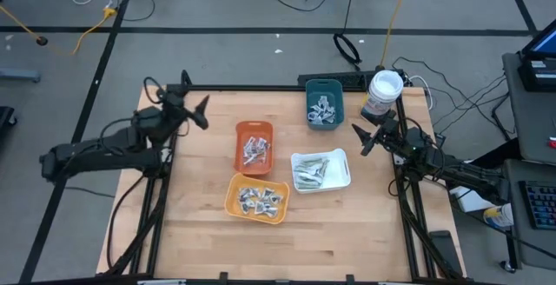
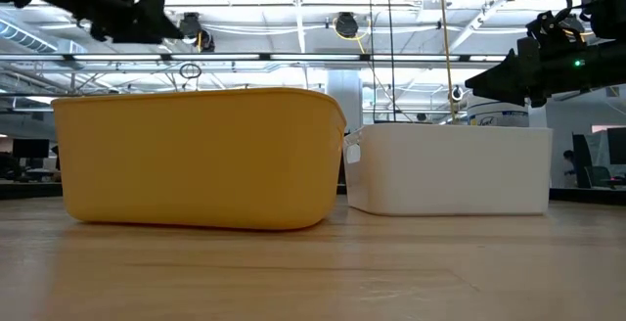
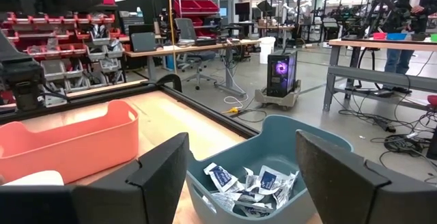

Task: Pick & Place First Aid Supplies
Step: Return to Home Position

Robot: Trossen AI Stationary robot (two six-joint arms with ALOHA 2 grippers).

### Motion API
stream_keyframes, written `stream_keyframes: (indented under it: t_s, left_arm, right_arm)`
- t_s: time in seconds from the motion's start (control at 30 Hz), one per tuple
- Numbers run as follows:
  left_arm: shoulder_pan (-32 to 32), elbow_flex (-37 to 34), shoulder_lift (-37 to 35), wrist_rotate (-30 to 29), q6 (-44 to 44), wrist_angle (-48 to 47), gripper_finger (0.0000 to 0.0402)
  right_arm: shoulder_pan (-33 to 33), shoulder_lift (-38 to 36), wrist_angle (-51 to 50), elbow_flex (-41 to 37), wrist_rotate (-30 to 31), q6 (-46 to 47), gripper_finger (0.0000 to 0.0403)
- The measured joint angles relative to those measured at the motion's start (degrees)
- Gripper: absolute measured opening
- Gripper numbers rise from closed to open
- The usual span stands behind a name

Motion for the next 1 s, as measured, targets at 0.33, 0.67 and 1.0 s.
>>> stream_keyframes:
  t_s: [0.33,0.67,1.0]
  left_arm:
    - [8.2,-11.3,-12.1,0.4,1.1,-0.1,0.0332]
    - [8.8,-19.9,-20.8,0.4,-5.3,-0.3,0.0316]
    - [8.8,-24.4,-28.4,0.4,-0.3,-0.3,0.0326]
  right_arm:
    - [0.0,0.0,0.0,0.0,0.0,0.0,0.0263]
    - [0.0,0.0,0.0,0.0,0.0,0.0,0.0263]
    - [0.0,0.0,0.0,0.0,0.0,0.0,0.0263]
